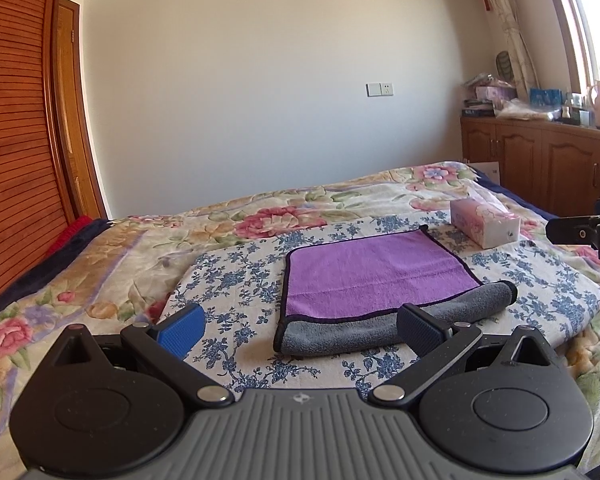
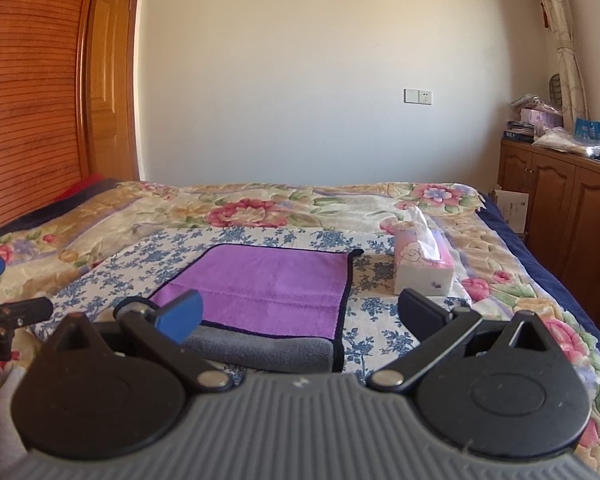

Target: Fold towel

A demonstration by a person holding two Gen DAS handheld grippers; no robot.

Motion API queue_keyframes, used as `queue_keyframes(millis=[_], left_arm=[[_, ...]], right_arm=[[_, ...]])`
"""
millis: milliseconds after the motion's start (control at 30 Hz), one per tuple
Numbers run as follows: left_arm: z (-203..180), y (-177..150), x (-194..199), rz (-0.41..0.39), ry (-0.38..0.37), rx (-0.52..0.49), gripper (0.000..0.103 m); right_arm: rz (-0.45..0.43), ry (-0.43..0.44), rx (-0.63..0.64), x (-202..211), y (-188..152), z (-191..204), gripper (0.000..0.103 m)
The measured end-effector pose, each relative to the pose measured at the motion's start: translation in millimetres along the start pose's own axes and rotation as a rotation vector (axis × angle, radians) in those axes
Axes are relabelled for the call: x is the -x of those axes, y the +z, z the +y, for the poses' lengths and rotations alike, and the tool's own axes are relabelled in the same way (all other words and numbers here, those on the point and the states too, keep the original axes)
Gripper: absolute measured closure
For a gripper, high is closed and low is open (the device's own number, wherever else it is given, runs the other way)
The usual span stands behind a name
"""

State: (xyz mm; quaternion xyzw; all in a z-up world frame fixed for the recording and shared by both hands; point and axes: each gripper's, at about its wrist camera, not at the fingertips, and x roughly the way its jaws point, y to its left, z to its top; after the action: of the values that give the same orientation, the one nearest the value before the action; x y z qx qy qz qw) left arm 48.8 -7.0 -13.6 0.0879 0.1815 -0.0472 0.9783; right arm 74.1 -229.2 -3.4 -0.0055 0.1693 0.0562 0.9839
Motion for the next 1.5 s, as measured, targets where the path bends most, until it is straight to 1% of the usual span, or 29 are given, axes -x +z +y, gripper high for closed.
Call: queue_keyframes(millis=[200,667,1267,1500], left_arm=[[2.4,0.4,-16.5,0.033,-0.003,0.001,0.0],[8.1,-0.8,-53.8,0.071,-0.014,0.005,0.0],[21.8,-2.5,-101.7,0.112,-0.014,0.042,0.0],[29.9,-1.0,-120.4,0.122,-0.028,0.073,0.0]], right_arm=[[0.02,0.012,0.015,-10.7,0.1,1.1,0.0],[0.063,0.029,0.03,-33.1,-3.0,2.1,0.0],[0.114,0.049,0.044,-66.8,-6.2,1.5,0.0],[0.153,0.063,0.042,-83.1,-8.9,-0.7,0.0]])
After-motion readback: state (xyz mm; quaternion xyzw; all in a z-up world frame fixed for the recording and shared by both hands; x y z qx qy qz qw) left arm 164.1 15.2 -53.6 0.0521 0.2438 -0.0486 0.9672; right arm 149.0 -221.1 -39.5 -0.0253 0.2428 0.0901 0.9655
